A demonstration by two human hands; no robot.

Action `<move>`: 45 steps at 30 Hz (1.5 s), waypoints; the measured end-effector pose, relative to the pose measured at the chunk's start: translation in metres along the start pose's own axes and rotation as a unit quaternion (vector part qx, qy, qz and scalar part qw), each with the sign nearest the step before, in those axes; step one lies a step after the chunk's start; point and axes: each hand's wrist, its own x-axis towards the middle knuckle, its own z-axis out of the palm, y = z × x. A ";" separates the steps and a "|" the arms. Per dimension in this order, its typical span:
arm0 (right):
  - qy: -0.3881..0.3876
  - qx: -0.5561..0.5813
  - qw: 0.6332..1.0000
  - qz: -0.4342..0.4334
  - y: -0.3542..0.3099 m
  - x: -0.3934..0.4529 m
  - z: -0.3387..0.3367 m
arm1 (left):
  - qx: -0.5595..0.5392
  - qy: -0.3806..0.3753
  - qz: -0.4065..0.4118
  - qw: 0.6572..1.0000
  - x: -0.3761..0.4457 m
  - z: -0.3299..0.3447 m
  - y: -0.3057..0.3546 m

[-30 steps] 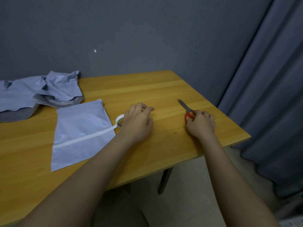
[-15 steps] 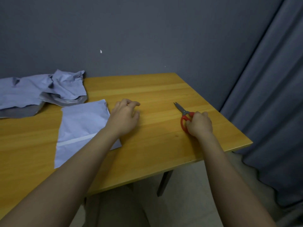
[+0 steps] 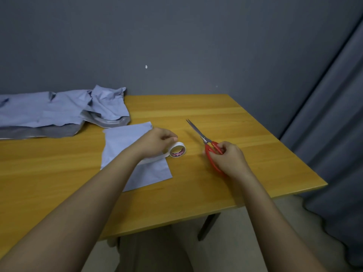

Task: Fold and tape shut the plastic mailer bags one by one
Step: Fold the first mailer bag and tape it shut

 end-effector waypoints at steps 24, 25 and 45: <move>-0.108 -0.192 0.975 0.006 -0.009 -0.073 0.018 | -0.064 -0.083 -0.007 0.994 0.026 -0.009 -0.006; -0.107 -0.186 0.977 0.006 -0.010 -0.070 0.020 | -0.066 -0.080 -0.004 0.995 0.027 -0.010 -0.006; -0.104 -0.213 0.972 0.007 -0.042 -0.047 0.043 | -0.121 -0.054 0.018 0.991 0.028 -0.012 -0.010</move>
